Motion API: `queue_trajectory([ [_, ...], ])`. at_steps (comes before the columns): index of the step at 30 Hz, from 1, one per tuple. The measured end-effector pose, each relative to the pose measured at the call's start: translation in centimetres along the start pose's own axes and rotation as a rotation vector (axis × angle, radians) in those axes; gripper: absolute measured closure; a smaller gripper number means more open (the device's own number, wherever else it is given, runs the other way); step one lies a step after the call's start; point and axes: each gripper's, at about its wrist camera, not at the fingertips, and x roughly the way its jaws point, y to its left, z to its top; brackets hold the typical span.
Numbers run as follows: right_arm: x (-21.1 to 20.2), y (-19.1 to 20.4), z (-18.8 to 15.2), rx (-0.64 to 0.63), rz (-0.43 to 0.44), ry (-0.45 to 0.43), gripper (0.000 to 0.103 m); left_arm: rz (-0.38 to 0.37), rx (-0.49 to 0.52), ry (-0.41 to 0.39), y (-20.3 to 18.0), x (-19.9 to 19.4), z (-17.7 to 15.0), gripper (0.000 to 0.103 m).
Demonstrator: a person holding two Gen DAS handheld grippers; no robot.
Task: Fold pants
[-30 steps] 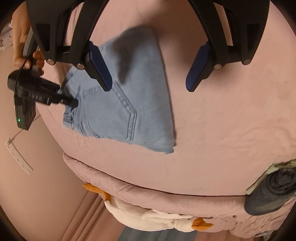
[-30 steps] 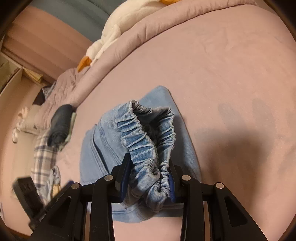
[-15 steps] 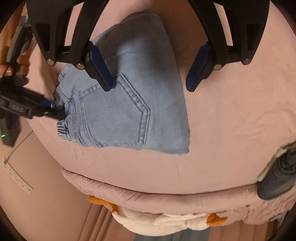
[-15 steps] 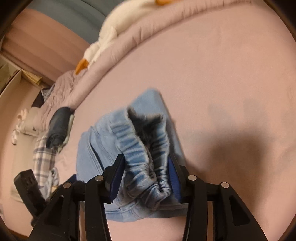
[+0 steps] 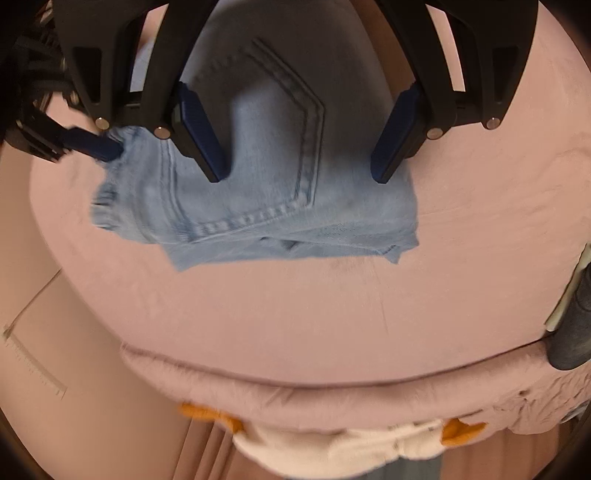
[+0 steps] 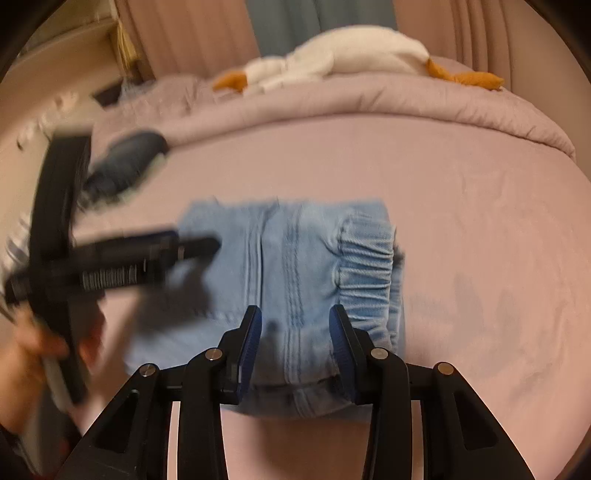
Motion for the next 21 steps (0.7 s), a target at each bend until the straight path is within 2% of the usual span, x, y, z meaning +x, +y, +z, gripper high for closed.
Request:
queue_trajectory([
  [3, 0.3, 0.2, -0.6, -0.028, -0.004, -0.005, 0.064, 0.006, 0.021, 0.051, -0.2, 1.7, 0.3, 0.018],
  [5, 0.4, 0.2, -0.6, -0.024, 0.001, -0.007, 0.064, -0.014, 0.021, 0.061, -0.2, 2.0, 0.6, 0.011],
  [9, 0.9, 0.4, -0.2, -0.031, 0.006, 0.013, 0.064, -0.027, 0.019, 0.055, -0.3, 1.8, 1.0, 0.009],
  [12, -0.2, 1.5, 0.5, -0.035, 0.022, 0.008, 0.064, -0.058, 0.007, 0.023, 0.2, 0.0, 0.3, 0.015],
  [14, -1.4, 1.6, 0.8, -0.031, 0.037, -0.031, 0.064, -0.074, 0.006, -0.012, 0.6, -1.6, -0.6, 0.022],
  [17, -2.2, 2.1, 1.8, -0.053, -0.009, -0.086, 0.064, -0.063, 0.015, -0.042, 1.1, -3.3, -2.3, 0.027],
  [19, -1.9, 2.2, 2.8, -0.067, -0.037, -0.091, 0.068, -0.084, 0.01, -0.032, 1.2, -3.8, -3.5, 0.035],
  [21, -0.8, 2.6, 3.8, -0.099, -0.031, -0.081, 0.071, -0.111, 0.027, -0.022, 0.8, -4.1, -4.7, 0.037],
])
